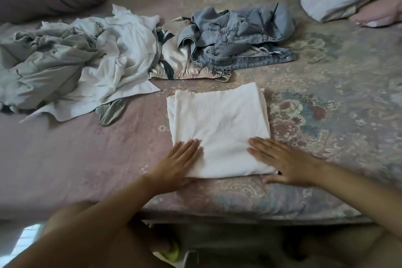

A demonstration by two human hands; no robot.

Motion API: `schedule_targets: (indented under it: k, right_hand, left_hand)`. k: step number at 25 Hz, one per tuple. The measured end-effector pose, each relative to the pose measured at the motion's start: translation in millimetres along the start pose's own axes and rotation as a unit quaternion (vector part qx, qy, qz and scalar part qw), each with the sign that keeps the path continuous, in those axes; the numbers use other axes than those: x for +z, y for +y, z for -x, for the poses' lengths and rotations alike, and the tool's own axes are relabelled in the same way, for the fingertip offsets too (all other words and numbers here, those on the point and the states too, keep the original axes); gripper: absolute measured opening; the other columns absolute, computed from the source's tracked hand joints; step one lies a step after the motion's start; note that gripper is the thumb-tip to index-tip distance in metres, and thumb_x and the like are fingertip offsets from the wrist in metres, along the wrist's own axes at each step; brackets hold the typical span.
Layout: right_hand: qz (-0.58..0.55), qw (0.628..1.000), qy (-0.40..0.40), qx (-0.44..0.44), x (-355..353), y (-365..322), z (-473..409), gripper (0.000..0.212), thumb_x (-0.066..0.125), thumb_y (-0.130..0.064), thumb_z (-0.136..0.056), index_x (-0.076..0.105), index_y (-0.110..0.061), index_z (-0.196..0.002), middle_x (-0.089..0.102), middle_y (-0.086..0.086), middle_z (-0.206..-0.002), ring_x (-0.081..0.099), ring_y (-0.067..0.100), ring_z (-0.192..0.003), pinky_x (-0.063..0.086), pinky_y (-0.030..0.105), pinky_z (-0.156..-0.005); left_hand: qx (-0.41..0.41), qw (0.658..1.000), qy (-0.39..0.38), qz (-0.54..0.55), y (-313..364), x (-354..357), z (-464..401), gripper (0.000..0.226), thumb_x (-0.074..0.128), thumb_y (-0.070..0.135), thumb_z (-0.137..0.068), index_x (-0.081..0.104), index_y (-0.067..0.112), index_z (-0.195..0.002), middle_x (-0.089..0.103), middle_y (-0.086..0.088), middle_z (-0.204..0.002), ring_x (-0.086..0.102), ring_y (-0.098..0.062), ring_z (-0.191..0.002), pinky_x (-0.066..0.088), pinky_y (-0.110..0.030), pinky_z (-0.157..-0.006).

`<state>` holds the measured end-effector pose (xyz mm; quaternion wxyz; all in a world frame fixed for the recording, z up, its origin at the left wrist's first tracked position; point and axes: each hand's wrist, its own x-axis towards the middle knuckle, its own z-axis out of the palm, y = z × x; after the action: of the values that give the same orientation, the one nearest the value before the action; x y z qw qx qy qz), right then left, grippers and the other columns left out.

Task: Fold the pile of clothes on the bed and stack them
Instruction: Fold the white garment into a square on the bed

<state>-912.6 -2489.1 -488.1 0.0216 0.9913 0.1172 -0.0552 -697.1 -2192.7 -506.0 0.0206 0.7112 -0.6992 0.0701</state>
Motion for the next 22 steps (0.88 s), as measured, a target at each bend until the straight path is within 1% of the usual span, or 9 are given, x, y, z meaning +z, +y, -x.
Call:
schedule_targets:
  k: [3,5,9,12,15,17,18,20,22]
  right_hand:
    - [-0.101,0.993,-0.036,0.04,-8.2,11.8,-2.4,0.068,0.023,-0.058,-0.095,0.011,-0.024,-0.152,0.031,0.006,-0.152,0.034,0.021,-0.139,0.025,0.037,-0.113]
    - [-0.198,0.975,-0.024,0.102,-27.1,3.9,-2.7,0.079,0.01,-0.074,-0.087,0.025,-0.027,-0.148,0.037,-0.002,-0.149,0.036,0.016,-0.137,0.024,0.033,-0.116]
    - [-0.359,0.915,-0.084,0.163,-69.1,-18.5,19.5,0.092,0.018,-0.088,-0.072,0.062,-0.023,-0.119,0.064,-0.01,-0.114,0.058,0.005,-0.105,0.039,0.015,-0.086]
    - [-0.496,0.845,-0.067,0.187,-91.9,-14.8,14.8,0.058,0.049,-0.073,-0.078,0.066,-0.017,-0.078,0.067,-0.012,-0.068,0.057,-0.001,-0.063,0.041,0.015,-0.06]
    - [-0.578,0.732,0.104,0.345,-94.0,14.2,-22.2,0.024,0.06,-0.035,-0.09,0.068,-0.015,-0.079,0.071,-0.003,-0.074,0.064,0.017,-0.076,0.048,0.02,-0.066]
    - [-0.62,0.619,0.208,0.435,-87.6,16.6,-47.1,0.044,0.061,-0.057,-0.081,0.066,-0.014,-0.085,0.07,-0.001,-0.077,0.066,0.024,-0.082,0.051,0.027,-0.075]
    - [-0.615,0.605,0.207,0.462,-78.5,12.4,-54.9,0.057,0.059,-0.068,-0.076,0.064,-0.012,-0.085,0.069,0.0,-0.076,0.065,0.023,-0.079,0.051,0.024,-0.075]
    - [-0.532,0.676,0.175,0.48,-60.4,-6.0,-62.1,0.048,0.057,-0.056,-0.086,0.053,-0.011,-0.069,0.054,0.0,-0.063,0.053,0.019,-0.065,0.038,0.011,-0.055]
    - [-0.439,0.715,0.216,0.5,-50.9,-19.1,-66.3,0.04,0.055,-0.032,-0.094,0.041,-0.013,-0.061,0.042,0.001,-0.057,0.042,0.02,-0.062,0.028,0.023,-0.048]
  left_hand:
    - [0.037,0.998,0.051,0.014,-10.6,-5.8,1.1,0.05,0.047,0.023,-0.081,0.048,-0.001,-0.125,0.059,-0.023,-0.126,0.061,-0.034,-0.112,0.053,-0.045,-0.09]
    - [-0.008,0.995,0.057,0.08,-14.3,-21.8,0.1,0.044,0.049,0.026,-0.076,0.065,0.004,-0.11,0.07,-0.014,-0.109,0.07,-0.026,-0.093,0.059,-0.036,-0.069]
    - [-0.14,0.94,-0.091,0.297,-7.4,-76.5,-1.3,0.033,0.048,0.038,-0.071,0.071,0.016,-0.08,0.066,0.005,-0.066,0.054,-0.008,-0.056,0.041,-0.021,-0.054]
    - [-0.219,0.818,-0.236,0.476,-4.9,-109.2,-4.1,0.022,0.062,0.031,-0.078,0.069,0.01,-0.079,0.059,0.008,-0.065,0.051,-0.001,-0.059,0.041,-0.017,-0.057]
    - [-0.428,0.641,-0.025,0.637,-21.2,-99.0,-23.4,0.008,0.062,0.013,-0.089,0.067,0.007,-0.086,0.066,-0.004,-0.077,0.061,-0.013,-0.065,0.051,-0.021,-0.056]
    - [-0.547,0.526,0.104,0.643,-26.7,-78.3,-37.7,0.022,0.055,0.031,-0.093,0.066,0.012,-0.086,0.065,-0.005,-0.081,0.06,-0.016,-0.066,0.049,-0.026,-0.061]
    - [-0.587,0.507,0.129,0.618,-21.8,-67.7,-42.7,0.034,0.052,0.043,-0.09,0.066,0.013,-0.085,0.065,-0.005,-0.081,0.059,-0.018,-0.067,0.046,-0.028,-0.063]
    - [-0.636,0.558,0.149,0.512,-3.5,-52.6,-49.8,0.044,0.05,0.049,-0.09,0.056,0.01,-0.069,0.054,-0.004,-0.065,0.048,-0.019,-0.06,0.034,-0.028,-0.056]
    - [-0.633,0.637,0.177,0.403,14.6,-49.7,-55.4,0.043,0.046,0.036,-0.097,0.038,0.013,-0.061,0.037,0.001,-0.056,0.035,-0.016,-0.054,0.02,-0.03,-0.049]
